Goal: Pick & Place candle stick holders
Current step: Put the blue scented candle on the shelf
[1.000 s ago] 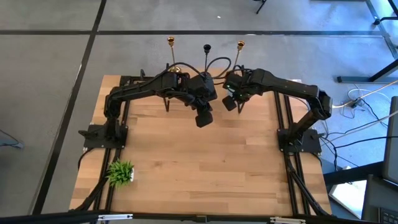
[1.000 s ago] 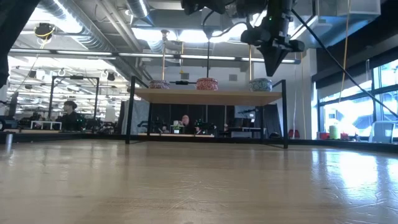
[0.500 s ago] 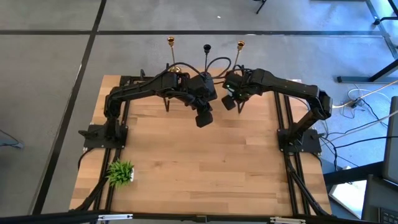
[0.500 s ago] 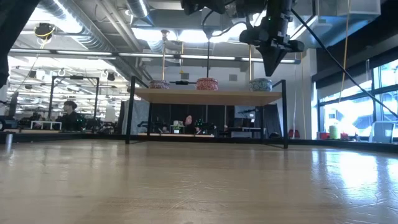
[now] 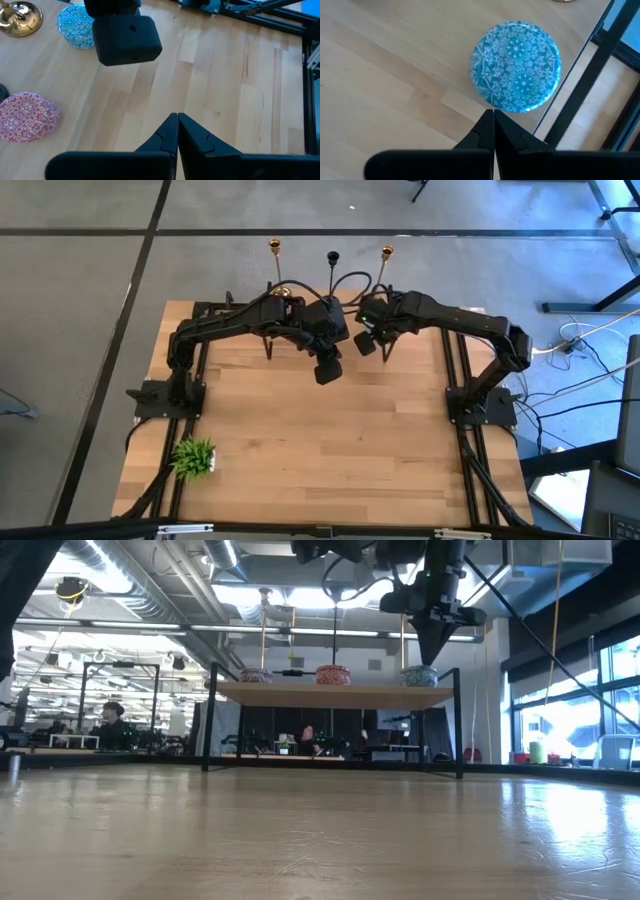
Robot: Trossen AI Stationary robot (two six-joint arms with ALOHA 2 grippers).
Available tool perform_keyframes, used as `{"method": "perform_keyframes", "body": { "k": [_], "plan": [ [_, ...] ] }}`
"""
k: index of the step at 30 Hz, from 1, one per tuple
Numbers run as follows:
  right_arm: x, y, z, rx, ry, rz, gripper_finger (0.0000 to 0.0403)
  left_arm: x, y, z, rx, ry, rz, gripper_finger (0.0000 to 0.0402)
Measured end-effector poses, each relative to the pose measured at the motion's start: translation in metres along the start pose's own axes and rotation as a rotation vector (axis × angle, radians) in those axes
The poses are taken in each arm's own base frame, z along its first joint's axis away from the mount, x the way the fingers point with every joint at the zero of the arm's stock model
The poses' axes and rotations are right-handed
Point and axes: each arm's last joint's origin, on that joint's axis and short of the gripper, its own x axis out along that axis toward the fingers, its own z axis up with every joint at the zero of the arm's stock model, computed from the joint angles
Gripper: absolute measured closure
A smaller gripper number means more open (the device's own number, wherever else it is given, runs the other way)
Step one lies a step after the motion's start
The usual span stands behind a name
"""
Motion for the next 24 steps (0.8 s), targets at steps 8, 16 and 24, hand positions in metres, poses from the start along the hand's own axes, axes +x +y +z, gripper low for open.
{"method": "perform_keyframes", "body": {
  "k": [8, 16, 24],
  "plan": [
    [0.0006, -0.0016, 0.0011, 0.017, -0.021, -0.032, 0.0403, 0.0000, 0.0001, 0.0000, 0.016, 0.000, -0.002, 0.0399],
    [0.0012, -0.0032, 0.0038, 0.028, -0.042, -0.042, 0.0403, 0.0000, 0.0002, 0.0000, 0.025, 0.001, -0.008, 0.0399],
    [0.0018, -0.0050, 0.0067, 0.040, -0.063, -0.052, 0.0403, -0.0001, 0.0051, 0.0008, 0.027, 0.001, -0.004, 0.0399]
  ]
}}
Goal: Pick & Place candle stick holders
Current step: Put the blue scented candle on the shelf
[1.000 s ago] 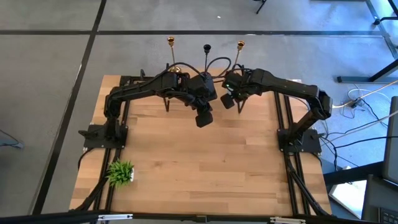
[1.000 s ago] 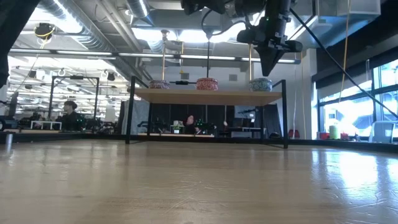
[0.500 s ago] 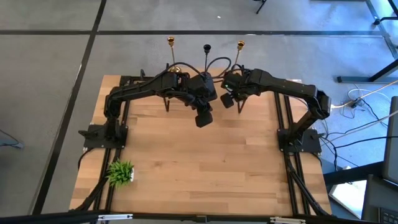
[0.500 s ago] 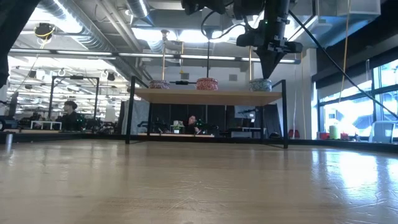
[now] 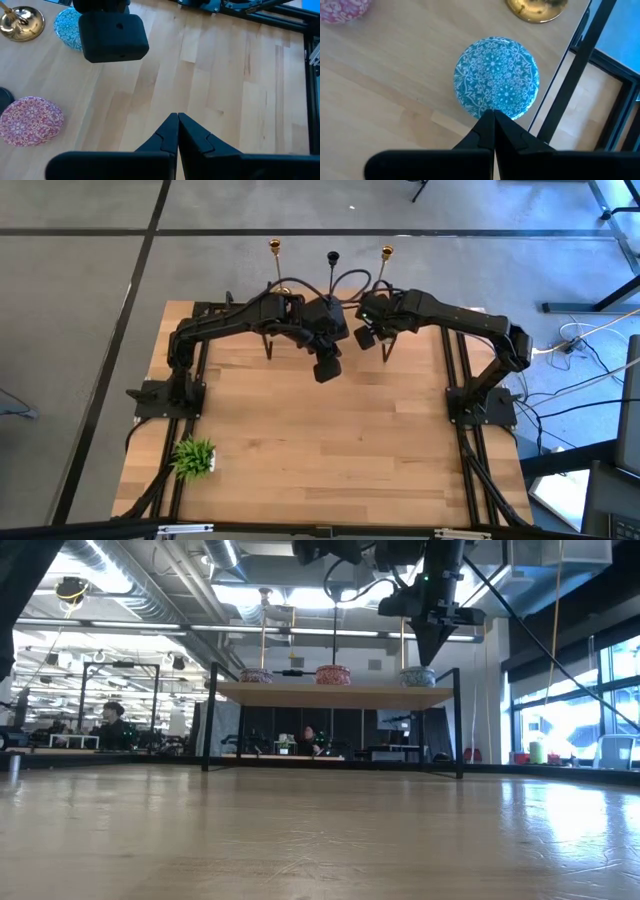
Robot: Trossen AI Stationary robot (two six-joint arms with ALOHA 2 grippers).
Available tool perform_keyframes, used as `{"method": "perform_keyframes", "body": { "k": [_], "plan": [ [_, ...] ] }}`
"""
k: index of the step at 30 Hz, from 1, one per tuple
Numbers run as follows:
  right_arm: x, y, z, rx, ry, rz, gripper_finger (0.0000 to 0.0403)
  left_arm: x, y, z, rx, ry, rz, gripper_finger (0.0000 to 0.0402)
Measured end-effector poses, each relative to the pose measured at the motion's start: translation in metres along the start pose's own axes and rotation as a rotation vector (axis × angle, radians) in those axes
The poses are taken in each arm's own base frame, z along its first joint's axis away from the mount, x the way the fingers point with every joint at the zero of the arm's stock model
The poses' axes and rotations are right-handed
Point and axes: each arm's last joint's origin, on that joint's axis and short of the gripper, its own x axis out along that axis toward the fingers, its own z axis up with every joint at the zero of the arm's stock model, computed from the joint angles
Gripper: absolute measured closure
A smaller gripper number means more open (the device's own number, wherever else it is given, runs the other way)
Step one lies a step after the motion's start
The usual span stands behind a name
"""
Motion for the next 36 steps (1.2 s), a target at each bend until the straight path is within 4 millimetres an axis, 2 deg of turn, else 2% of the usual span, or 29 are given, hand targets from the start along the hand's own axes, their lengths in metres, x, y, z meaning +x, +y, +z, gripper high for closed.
{"method": "perform_keyframes", "body": {
  "k": [4, 8, 13, 25, 30, 36],
  "plan": [
    [0.003, 0.000, 0.002, 0.006, 0.003, -0.007, 0.0403, 0.000, 0.000, 0.000, 0.003, 0.001, -0.005, 0.0400],
    [0.009, 0.004, 0.001, 0.000, 0.078, 0.042, 0.0403, 0.000, 0.000, -0.001, 0.005, 0.007, -0.005, 0.0399],
    [0.007, 0.009, -0.003, -0.011, 0.072, 0.052, 0.0403, 0.000, 0.000, -0.001, 0.011, 0.015, -0.004, 0.0400],
    [0.005, 0.009, -0.003, -0.012, 0.077, 0.054, 0.0403, 0.000, 0.002, -0.001, 0.004, 0.014, 0.009, 0.0399],
    [-0.011, 0.008, 0.002, -0.018, 0.064, 0.069, 0.0403, 0.000, 0.006, -0.001, -0.013, 0.011, 0.025, 0.0400],
    [-0.049, 0.012, 0.008, -0.026, -0.013, 0.137, 0.0403, -0.003, 0.006, -0.001, -0.014, 0.003, 0.044, 0.0400]
  ]
}}
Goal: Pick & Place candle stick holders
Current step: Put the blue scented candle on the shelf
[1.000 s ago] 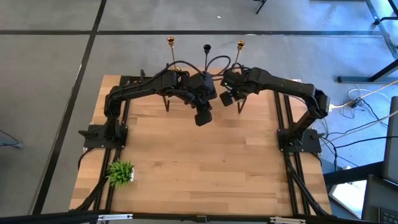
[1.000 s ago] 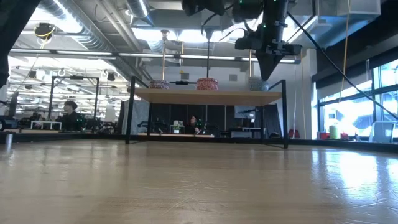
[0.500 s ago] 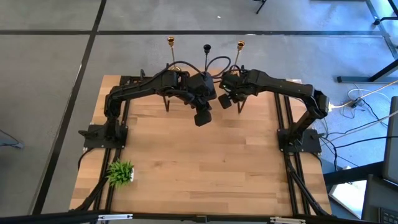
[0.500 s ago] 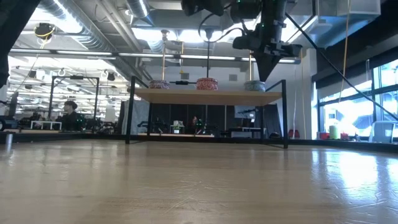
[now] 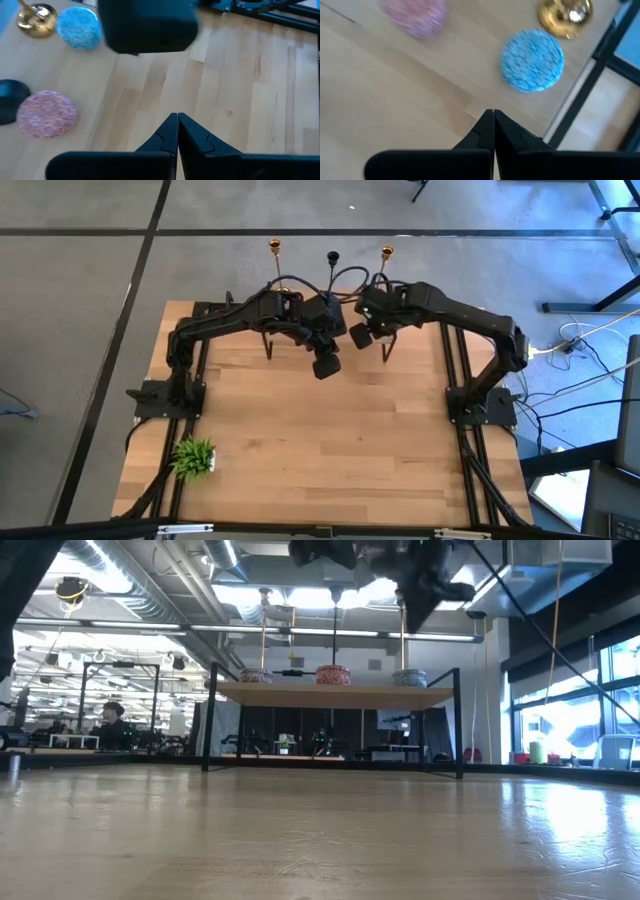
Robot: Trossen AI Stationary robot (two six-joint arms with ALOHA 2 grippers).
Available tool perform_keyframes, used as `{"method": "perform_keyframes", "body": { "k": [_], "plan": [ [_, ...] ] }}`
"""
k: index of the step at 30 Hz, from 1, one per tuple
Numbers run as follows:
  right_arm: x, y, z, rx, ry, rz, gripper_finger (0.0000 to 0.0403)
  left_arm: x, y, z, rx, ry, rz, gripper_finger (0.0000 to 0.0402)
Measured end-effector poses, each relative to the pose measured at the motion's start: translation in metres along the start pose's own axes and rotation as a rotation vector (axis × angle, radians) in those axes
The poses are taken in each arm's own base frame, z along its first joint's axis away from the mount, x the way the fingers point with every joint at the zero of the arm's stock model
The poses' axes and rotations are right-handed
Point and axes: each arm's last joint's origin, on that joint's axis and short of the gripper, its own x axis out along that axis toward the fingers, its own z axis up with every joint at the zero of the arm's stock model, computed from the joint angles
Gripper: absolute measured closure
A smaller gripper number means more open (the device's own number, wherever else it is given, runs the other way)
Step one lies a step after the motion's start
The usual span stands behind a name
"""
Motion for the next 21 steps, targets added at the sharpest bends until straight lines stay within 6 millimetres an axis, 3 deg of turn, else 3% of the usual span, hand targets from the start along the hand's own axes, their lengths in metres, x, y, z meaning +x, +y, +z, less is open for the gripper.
{"method": "perform_keyframes", "body": {
  "k": [5, 10, 14, 21],
  "plan": [
    [-0.031, 0.012, 0.000, -0.022, -0.073, 0.084, 0.0403, -0.018, 0.005, 0.000, -0.007, -0.049, 0.073, 0.0399],
    [-0.050, 0.023, -0.006, -0.056, -0.119, 0.138, 0.0403, -0.049, 0.019, -0.001, -0.032, -0.124, 0.118, 0.0401],
    [-0.046, 0.024, -0.010, -0.078, -0.134, 0.072, 0.0403, -0.064, 0.024, -0.002, -0.033, -0.157, 0.118, 0.0399],
    [-0.007, 0.022, -0.003, -0.056, -0.089, 0.003, 0.0403, -0.070, 0.029, -0.004, -0.064, -0.159, 0.129, 0.0399]
  ]
}}
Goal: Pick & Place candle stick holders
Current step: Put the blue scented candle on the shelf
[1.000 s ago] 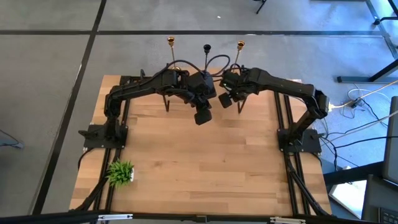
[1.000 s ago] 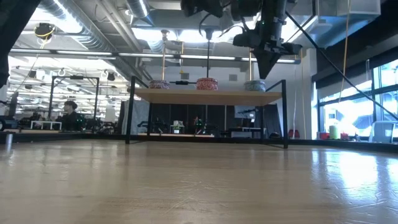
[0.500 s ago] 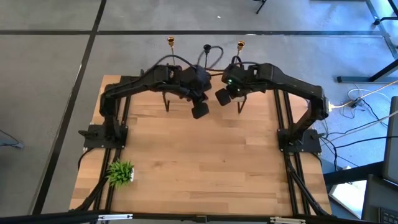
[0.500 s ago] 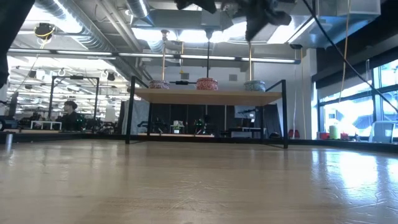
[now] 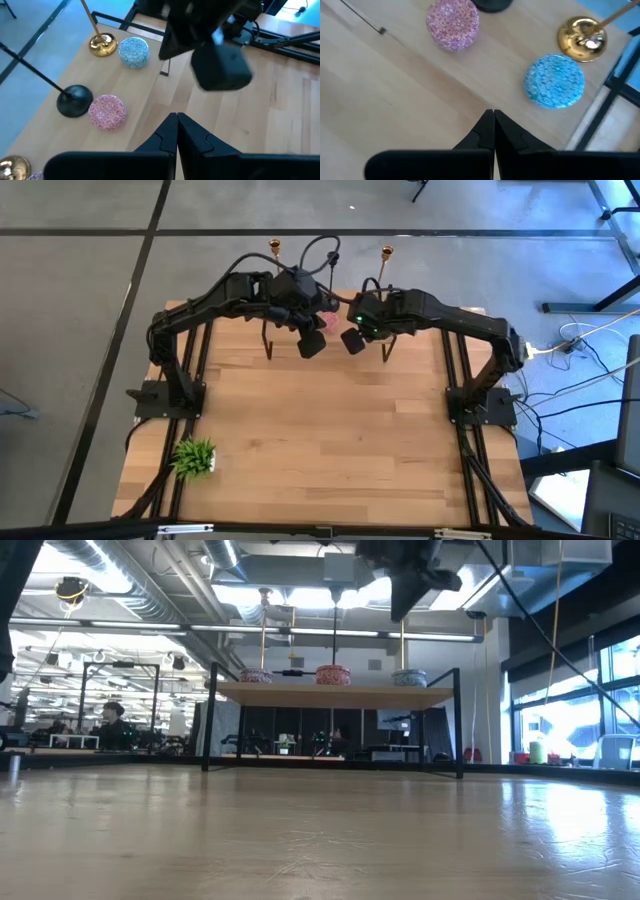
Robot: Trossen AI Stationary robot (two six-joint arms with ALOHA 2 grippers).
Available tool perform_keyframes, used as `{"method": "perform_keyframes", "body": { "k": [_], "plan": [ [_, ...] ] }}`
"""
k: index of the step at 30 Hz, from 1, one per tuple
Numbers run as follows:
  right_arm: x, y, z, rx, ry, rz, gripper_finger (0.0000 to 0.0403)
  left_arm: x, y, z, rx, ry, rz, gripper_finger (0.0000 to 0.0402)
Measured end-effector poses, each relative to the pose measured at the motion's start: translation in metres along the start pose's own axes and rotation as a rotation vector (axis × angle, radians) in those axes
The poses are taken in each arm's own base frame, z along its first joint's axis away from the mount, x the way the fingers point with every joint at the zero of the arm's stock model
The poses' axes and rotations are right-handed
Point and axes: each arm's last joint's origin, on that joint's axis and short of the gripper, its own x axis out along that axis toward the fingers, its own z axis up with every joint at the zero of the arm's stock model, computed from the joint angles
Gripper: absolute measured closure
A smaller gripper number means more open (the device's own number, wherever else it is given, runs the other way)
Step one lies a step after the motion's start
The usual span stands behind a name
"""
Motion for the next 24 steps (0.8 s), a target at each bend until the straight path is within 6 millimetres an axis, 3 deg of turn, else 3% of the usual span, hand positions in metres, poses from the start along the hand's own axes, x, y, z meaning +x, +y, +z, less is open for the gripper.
{"method": "perform_keyframes", "body": {
  "k": [9, 18, 24],
  "plan": [
    [0.034, 0.003, 0.008, -0.018, 0.040, -0.091, 0.0403, 0.006, -0.001, -0.001, -0.023, 0.028, -0.008, 0.0399],
    [0.038, 0.004, 0.009, -0.046, 0.016, -0.140, 0.0403, 0.006, -0.001, -0.002, -0.026, 0.034, -0.010, 0.0399],
    [0.032, 0.013, -0.003, -0.187, -0.011, -0.220, 0.0403, 0.005, -0.002, -0.003, -0.016, 0.043, -0.017, 0.0400]
  ]
}}
